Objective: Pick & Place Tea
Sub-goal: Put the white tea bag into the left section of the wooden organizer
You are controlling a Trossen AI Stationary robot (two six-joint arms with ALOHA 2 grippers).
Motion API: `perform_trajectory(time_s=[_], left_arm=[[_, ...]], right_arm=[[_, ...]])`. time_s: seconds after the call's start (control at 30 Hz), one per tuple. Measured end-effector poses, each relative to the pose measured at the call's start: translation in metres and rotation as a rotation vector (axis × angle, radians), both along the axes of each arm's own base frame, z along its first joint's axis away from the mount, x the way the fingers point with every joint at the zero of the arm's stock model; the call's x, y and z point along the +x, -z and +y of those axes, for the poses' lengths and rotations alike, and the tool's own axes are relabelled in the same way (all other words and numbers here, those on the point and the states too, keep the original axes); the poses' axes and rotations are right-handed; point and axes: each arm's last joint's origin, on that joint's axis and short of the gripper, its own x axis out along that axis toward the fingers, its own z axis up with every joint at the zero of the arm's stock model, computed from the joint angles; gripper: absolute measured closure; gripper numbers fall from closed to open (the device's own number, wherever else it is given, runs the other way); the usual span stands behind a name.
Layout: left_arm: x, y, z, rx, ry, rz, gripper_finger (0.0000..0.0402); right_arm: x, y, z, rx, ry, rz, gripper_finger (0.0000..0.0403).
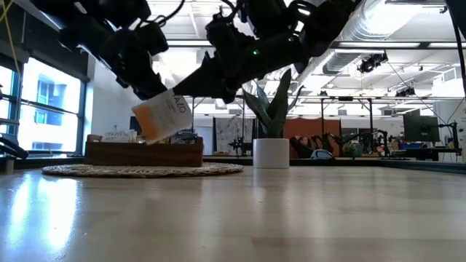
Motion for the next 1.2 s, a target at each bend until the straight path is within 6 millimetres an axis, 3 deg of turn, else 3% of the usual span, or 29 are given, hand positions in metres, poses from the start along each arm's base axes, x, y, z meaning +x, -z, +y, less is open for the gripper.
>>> perform_trajectory(time_s=[0.3,0.63,1.2], left_arm=[[0.007,0.01,0.003,0.037,-0.051,0.044,0.0197],[0.012,-0.007,0.0,-0.022,0.036,-0.018,0.0197],[0.024,0.02,0.003,-0.02,-0.003,0.107,0.0197]], right_arm=[[-0.002,0.004,0.002,0.027,-0.004,0.048,0.0403],[-0.005,0.011,0.0,0.029,0.065,0.129,0.0403],[-0.002,0.007,0.0,0.03,0.055,0.077,0.0403]])
